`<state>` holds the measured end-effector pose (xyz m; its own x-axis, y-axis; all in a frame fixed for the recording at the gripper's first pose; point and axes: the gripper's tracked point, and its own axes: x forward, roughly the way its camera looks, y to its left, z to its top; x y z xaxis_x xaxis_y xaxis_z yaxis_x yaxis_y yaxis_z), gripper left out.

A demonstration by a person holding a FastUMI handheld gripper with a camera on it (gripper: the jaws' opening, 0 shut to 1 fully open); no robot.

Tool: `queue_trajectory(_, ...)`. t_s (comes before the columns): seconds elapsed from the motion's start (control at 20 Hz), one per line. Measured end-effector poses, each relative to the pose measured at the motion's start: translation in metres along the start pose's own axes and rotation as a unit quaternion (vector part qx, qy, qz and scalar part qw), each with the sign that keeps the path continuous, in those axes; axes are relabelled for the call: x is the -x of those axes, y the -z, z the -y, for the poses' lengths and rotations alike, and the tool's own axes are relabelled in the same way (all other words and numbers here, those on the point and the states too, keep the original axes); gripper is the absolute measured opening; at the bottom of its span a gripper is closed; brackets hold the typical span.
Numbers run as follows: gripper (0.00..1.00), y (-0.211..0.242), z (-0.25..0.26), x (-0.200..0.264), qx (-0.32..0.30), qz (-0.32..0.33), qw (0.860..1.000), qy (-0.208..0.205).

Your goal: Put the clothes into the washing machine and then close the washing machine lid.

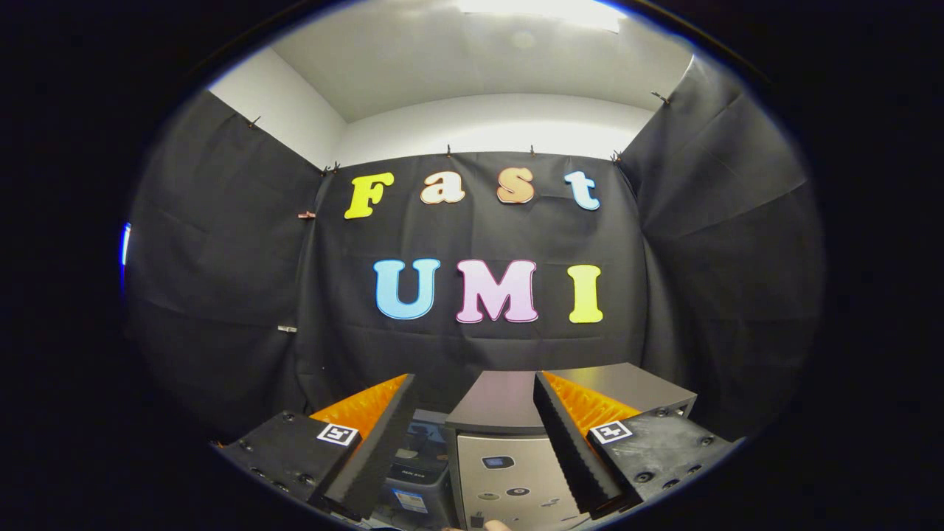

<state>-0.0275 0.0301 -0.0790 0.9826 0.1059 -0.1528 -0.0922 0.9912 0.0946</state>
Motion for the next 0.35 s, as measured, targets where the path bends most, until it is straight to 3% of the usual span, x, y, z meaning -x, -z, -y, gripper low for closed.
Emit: queue_trajectory(0.35, 0.98, 0.0039, 0.0013, -0.0063, 0.005, -0.005, 1.0, 0.003)
